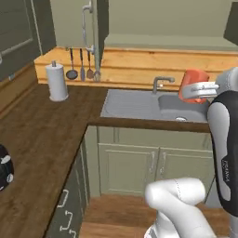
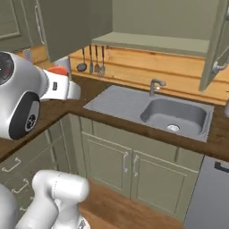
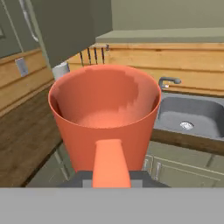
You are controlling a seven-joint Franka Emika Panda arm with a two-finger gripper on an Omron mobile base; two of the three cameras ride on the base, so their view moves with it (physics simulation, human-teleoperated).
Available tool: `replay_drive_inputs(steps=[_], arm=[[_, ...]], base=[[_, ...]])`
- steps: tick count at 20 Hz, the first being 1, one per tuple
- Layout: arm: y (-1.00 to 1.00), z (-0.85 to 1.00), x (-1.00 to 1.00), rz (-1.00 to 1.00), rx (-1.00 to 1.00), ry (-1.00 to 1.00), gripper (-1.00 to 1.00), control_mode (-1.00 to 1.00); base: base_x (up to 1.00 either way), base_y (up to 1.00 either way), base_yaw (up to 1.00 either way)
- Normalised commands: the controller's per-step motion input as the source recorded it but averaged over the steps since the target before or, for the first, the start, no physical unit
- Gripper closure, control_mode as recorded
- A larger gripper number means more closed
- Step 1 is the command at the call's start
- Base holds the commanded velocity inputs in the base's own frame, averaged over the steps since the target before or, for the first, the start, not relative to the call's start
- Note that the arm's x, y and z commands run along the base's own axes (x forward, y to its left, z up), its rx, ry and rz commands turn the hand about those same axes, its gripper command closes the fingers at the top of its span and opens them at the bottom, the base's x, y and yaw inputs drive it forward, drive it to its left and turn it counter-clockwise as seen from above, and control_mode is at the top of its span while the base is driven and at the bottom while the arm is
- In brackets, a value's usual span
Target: Gather all objects into one cabinet and sort the glasses and bowls to opposite sides.
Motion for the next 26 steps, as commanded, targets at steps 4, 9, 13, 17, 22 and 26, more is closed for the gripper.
replay_drive_inputs(steps=[4,9,13,17,22,26], arm=[[0.00,0.00,0.00,0.00,0.00,0.00,1.00,1.00],[0.00,0.00,0.00,0.00,0.00,0.00,1.00,1.00],[0.00,0.00,0.00,0.00,0.00,0.00,1.00,1.00],[0.00,0.00,0.00,0.00,0.00,0.00,1.00,1.00],[0.00,0.00,0.00,0.00,0.00,0.00,1.00,1.00],[0.00,0.00,0.00,0.00,0.00,0.00,1.00,1.00]], base=[[-0.96,0.48,0.87],[-0.93,0.52,0.89],[-1.00,0.61,0.86],[-1.00,0.77,0.80],[-1.00,0.84,0.77],[-0.89,0.87,0.74]])
